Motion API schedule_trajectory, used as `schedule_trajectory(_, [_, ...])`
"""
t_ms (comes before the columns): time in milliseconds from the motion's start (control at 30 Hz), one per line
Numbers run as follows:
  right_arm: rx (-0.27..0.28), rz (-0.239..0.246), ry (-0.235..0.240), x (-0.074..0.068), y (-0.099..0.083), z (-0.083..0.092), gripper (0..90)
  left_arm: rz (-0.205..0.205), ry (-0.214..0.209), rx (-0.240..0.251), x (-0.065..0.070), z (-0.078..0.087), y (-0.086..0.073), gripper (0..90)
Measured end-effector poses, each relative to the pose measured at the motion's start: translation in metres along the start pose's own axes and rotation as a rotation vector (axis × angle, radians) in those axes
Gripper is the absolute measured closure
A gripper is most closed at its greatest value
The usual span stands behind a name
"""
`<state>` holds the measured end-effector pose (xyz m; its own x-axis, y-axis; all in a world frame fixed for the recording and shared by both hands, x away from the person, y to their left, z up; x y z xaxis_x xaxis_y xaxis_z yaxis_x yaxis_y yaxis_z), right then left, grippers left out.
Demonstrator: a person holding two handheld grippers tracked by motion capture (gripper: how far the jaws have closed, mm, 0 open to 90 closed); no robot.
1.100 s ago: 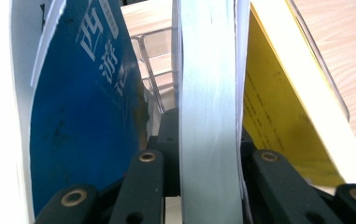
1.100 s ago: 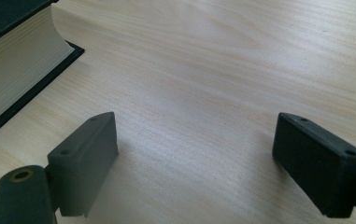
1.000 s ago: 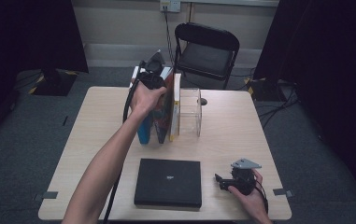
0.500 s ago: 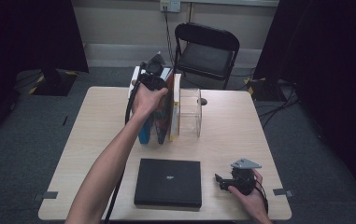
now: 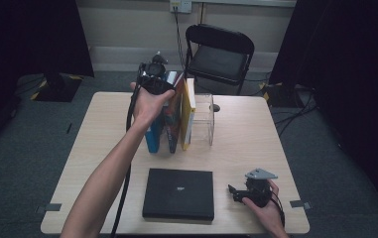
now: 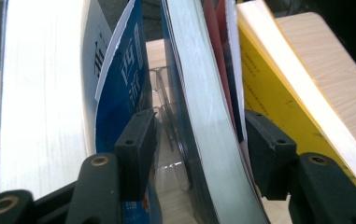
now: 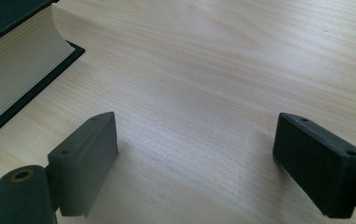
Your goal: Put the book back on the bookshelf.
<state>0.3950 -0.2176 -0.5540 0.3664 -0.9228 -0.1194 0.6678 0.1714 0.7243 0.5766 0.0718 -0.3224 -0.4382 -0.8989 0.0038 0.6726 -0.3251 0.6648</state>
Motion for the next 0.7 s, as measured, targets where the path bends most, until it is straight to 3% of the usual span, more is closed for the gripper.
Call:
schedule_trajectory(100, [0.0,0.0,0.0,0.0,0.0,0.0,13.7,-0.015,-0.006,0.056,0.0,0.007,-0.001,44.5])
schedule_trajectory(167, [0.0,-0.001,0.0,0.0,0.0,0.0,13.7,-0.025,-0.003,0.062,0.0,0.009,-0.003,43.5])
schedule_trajectory(333, [0.0,-0.001,0.001,0.0,0.0,0.0,13.7,-0.076,-0.032,0.142,0.002,0.021,-0.014,42.6])
schedule_trajectory(500, [0.0,0.001,0.0,0.0,0.0,0.0,13.7,-0.073,-0.074,0.185,0.001,0.029,-0.022,41.0])
schedule_trajectory(633, [0.0,0.0,-0.001,0.0,0.0,0.0,13.7,-0.102,-0.077,0.231,0.003,0.038,-0.028,39.9])
schedule_trajectory(700, [0.0,0.0,-0.001,0.0,0.0,0.0,13.6,-0.097,-0.079,0.249,0.004,0.04,-0.029,39.9])
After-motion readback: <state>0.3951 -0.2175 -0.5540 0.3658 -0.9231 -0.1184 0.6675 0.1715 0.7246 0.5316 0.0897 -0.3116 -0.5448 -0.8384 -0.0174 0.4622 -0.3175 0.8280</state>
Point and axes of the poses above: each handheld gripper's, and its own axes: z roughly backward along the jaws, y roughly out of its top, x roughly to its right, the point moved 8 cm from there along -z, roughly forward along the jaws, and after that the axes turned 10 degrees about -z, right-handed, at the moved point
